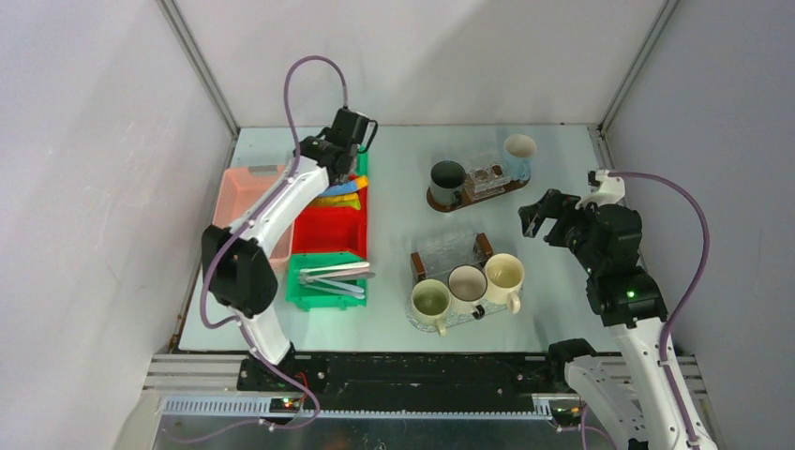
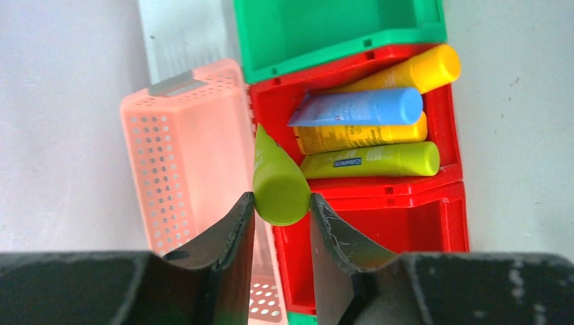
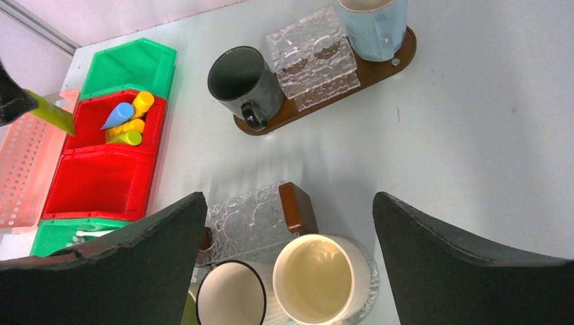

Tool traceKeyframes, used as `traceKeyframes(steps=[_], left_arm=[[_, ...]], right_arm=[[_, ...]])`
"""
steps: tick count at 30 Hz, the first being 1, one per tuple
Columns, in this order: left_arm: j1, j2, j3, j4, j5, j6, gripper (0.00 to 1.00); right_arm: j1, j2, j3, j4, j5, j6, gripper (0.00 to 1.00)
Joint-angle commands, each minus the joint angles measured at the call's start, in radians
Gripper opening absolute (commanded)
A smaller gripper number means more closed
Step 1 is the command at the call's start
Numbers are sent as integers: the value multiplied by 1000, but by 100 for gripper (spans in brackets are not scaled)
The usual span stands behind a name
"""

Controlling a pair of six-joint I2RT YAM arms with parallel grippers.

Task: Prepare toiletry sets of a toothbrush and toothpaste on the tray
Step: Pick up the toothpaste from the storage box.

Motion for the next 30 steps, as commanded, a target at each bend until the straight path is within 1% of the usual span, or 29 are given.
traceKeyframes(steps=[1,5,8,14,18,20,24,30], left_arm=[[-2,-124,-9,36,-93,26,0],[3,-185,-34,60,-107,14,0],[13,-238,-48,81,-89,-28,0],[58,-410,-150,191,48,-141,0],[66,-536,-218,268,122,-204,0],[69,-589,-256,315,186,-243,0],[69,-676,-334,418,307,-335,0],[68,-769,-435,578,480,-490,0]], right_arm=[[-4,-3,-17,97,-37,-16,94],[-4,6,-35,172,-107,-9,93],[-4,26,-43,218,-172,1,93],[-1,89,-42,322,-254,71,93],[10,130,-42,403,-301,162,92],[20,156,-42,459,-322,200,92],[48,198,-42,539,-343,289,91],[78,258,-43,614,-370,438,89]])
